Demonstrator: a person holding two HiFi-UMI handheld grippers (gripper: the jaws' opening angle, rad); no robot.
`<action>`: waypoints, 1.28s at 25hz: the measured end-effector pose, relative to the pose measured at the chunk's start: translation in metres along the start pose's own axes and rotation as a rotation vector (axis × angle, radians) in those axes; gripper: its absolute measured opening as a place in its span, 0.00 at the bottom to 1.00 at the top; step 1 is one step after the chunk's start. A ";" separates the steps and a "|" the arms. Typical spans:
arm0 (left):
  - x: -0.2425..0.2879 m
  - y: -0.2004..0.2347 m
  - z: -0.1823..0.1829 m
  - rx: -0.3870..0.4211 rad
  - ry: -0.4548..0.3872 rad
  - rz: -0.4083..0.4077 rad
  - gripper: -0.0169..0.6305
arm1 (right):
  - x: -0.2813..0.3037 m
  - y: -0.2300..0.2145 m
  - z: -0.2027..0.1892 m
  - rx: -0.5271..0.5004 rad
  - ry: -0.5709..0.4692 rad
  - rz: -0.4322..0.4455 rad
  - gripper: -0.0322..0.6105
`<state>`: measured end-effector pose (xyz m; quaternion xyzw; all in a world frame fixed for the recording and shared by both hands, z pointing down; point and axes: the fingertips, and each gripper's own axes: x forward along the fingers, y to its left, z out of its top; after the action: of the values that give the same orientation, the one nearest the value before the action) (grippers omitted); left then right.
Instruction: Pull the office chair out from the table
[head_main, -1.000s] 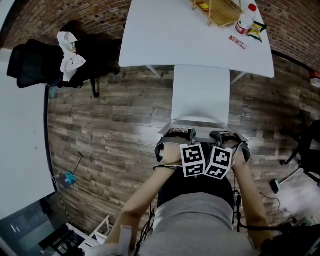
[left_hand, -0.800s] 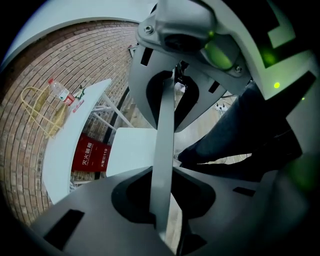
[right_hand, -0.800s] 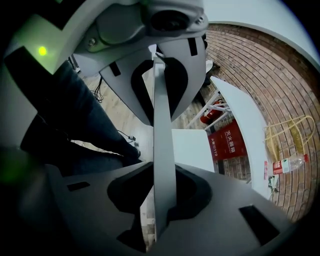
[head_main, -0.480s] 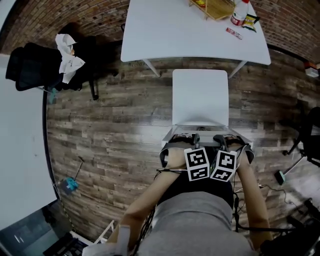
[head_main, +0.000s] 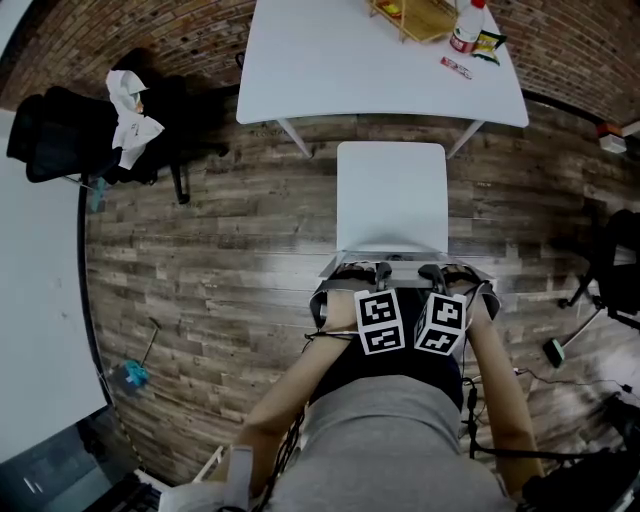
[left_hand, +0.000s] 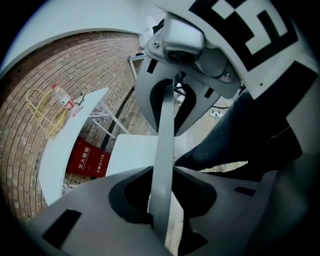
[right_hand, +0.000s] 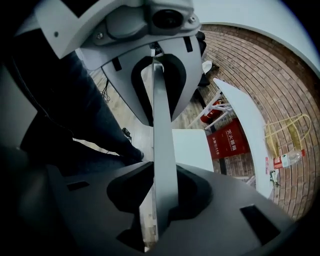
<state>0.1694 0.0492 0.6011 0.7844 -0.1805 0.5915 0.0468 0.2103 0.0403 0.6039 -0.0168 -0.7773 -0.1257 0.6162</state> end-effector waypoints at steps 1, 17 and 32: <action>-0.001 0.002 0.002 -0.007 -0.020 0.019 0.21 | 0.000 0.000 0.001 0.006 -0.007 0.009 0.20; -0.112 0.045 0.042 -0.341 -0.471 0.049 0.38 | -0.114 -0.071 0.054 0.281 -0.449 -0.066 0.40; -0.254 0.186 0.059 -0.711 -0.969 0.578 0.05 | -0.218 -0.187 0.078 0.781 -0.921 -0.484 0.09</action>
<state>0.1002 -0.0825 0.3177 0.8183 -0.5684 0.0652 0.0557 0.1543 -0.0960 0.3456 0.3320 -0.9322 0.0510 0.1350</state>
